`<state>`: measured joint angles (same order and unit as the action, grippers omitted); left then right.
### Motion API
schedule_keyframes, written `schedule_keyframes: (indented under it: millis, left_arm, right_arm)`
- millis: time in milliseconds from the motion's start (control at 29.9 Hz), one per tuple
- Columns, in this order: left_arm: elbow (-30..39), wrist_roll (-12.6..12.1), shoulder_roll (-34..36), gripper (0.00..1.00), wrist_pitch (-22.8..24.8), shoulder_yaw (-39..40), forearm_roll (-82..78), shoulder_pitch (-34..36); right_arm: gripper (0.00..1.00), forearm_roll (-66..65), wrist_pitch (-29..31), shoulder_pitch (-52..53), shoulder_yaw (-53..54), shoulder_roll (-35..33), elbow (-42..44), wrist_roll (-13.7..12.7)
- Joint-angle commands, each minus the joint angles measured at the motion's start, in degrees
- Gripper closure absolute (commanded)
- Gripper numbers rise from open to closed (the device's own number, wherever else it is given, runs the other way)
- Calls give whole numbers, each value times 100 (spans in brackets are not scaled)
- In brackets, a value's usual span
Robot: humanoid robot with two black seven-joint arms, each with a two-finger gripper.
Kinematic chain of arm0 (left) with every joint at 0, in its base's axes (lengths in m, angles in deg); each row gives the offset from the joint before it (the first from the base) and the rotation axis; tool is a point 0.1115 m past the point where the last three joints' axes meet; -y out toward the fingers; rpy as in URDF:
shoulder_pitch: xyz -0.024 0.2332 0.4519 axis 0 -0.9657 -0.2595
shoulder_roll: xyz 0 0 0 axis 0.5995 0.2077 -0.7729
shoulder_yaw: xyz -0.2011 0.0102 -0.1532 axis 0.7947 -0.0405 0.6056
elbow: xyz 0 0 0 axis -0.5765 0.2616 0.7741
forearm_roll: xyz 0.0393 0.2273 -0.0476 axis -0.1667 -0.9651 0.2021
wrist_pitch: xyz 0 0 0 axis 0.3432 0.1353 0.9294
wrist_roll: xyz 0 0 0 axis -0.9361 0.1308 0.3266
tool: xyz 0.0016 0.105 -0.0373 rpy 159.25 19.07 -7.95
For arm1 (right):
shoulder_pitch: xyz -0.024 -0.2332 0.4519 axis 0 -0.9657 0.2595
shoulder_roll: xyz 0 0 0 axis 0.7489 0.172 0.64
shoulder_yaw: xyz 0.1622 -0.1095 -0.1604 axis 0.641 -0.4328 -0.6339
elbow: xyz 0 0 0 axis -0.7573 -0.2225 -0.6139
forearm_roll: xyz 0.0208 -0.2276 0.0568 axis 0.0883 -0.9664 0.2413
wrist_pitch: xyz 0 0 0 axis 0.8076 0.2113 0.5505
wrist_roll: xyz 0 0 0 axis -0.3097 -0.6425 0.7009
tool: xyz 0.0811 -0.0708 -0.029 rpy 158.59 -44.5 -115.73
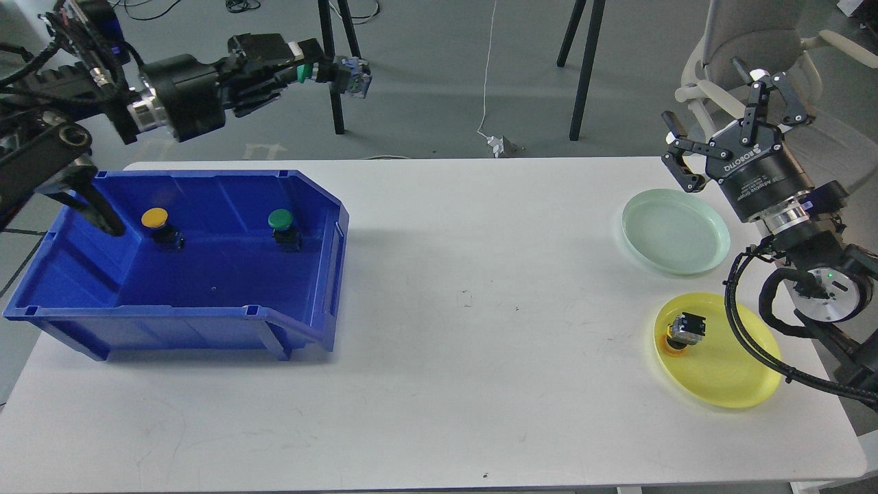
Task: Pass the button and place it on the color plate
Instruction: 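Lift the green button out of the bin with the left gripper, then extend the held green button toward the approaching right gripper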
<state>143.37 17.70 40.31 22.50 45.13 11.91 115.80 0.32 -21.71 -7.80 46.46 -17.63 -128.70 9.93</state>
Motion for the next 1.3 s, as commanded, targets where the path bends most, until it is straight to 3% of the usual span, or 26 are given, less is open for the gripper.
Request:
schedule_keyframes:
  millis: [0,100,267,468,1136,1270]
  left_arm:
    - [-10,1,-1013,69,1,68,179,-6]
    - [-124,1,-1498,69,1,25,162,-15]
    - [-292,1,-1727,68,1,42,171,-208]
    - [-300,1,-1736,68,1,60,188,-226]
    - [-336,1,-1754,67,1,68,206,-235]
    - [-336,1,-1754,67,1,68,197,-235]
  right_arm:
    - [4,-20,0,5,-45,-135,-193,0]
    - [5,-73,0,-39,-71,-538,-422,0]
    - [5,-696,0,-92,-299,-689,-966,0]
    - [7,-1268,0,5,-581,-365,-1055,0]
    - [10,-1225,0,1095,-1486,392,-704,0]
    - [15,-1233,0,1112,-1495,488,-704,0]
